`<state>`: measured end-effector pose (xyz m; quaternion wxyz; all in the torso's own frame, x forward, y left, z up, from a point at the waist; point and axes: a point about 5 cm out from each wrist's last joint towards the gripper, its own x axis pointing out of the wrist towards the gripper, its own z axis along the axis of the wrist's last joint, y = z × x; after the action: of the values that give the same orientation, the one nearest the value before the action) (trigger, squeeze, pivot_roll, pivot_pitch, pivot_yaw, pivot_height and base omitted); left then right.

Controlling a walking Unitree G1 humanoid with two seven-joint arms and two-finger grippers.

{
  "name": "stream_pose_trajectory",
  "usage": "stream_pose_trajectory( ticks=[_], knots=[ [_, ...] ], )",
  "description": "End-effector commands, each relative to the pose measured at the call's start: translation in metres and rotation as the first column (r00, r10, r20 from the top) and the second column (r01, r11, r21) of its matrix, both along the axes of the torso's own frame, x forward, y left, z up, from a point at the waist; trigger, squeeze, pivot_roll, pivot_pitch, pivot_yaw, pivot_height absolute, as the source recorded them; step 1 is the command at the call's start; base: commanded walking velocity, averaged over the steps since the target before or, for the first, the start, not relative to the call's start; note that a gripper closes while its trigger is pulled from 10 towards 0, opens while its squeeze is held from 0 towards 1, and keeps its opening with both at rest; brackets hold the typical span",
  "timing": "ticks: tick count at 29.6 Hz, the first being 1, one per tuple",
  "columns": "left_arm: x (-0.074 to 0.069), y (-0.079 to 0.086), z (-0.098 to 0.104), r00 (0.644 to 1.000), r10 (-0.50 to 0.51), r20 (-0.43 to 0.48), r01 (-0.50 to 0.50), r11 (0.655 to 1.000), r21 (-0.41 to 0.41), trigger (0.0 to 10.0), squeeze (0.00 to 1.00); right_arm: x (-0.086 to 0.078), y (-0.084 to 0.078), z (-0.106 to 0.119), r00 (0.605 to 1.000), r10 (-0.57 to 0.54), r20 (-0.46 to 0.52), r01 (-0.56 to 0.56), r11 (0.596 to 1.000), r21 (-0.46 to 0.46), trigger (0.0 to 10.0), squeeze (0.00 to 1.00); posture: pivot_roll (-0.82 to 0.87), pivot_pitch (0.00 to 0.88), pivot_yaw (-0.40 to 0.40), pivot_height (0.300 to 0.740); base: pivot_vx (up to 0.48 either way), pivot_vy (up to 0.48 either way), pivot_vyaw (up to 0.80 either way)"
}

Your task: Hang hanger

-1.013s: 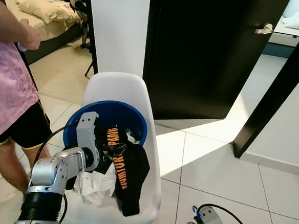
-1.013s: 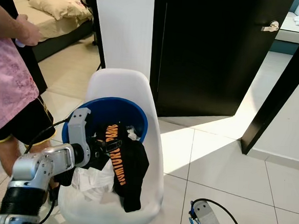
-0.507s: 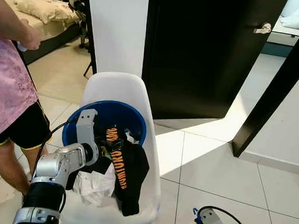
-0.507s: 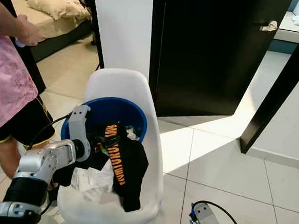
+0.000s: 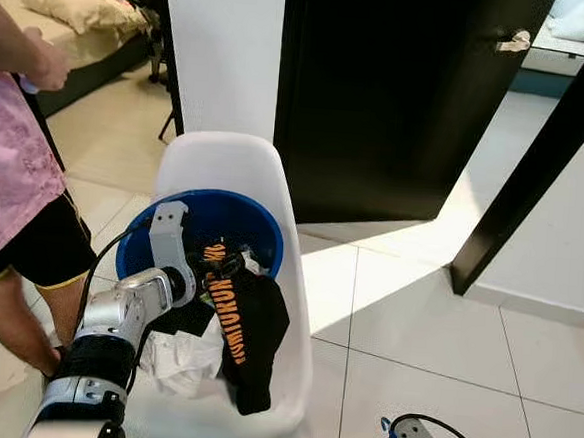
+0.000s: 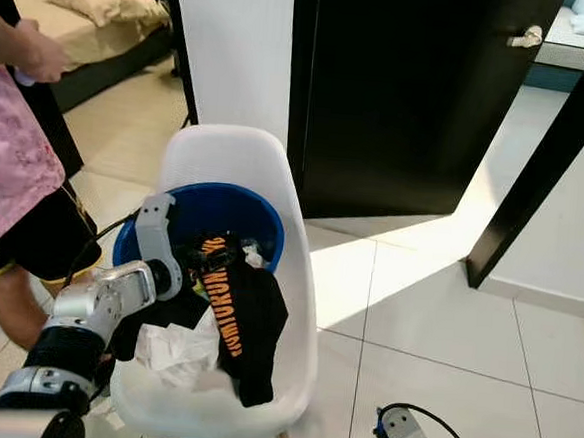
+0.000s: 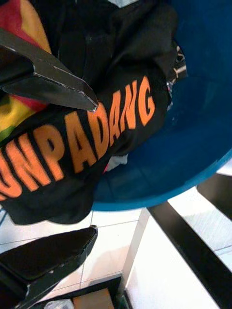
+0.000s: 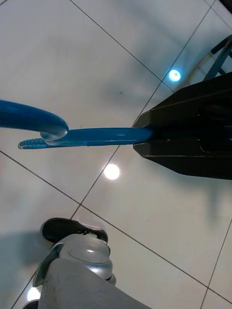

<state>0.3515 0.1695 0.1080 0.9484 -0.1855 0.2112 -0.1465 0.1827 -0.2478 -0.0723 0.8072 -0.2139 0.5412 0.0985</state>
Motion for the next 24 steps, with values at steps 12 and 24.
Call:
stream_pose_trajectory(
  ticks=[12, 24],
  knots=[
    [0.004, -0.016, -0.01, 1.0, -0.03, -0.004, 0.029, 0.997, -0.065, 3.4, 0.0, -0.007, -0.003, -0.002, 1.0, -0.006, -0.004, 0.006, 1.0, 0.0, 10.0, 0.0, -0.13, 0.119, -0.022, 0.74, 0.0, 0.0, 0.0],
    [0.006, -0.012, -0.009, 0.999, -0.038, 0.019, 0.039, 0.997, -0.068, 0.0, 0.0, -0.005, -0.004, -0.001, 1.0, 0.0, 0.002, 0.0, 1.0, -0.001, 10.0, 0.0, -0.12, 0.112, -0.028, 0.74, 0.0, 0.0, 0.0]
  ],
)
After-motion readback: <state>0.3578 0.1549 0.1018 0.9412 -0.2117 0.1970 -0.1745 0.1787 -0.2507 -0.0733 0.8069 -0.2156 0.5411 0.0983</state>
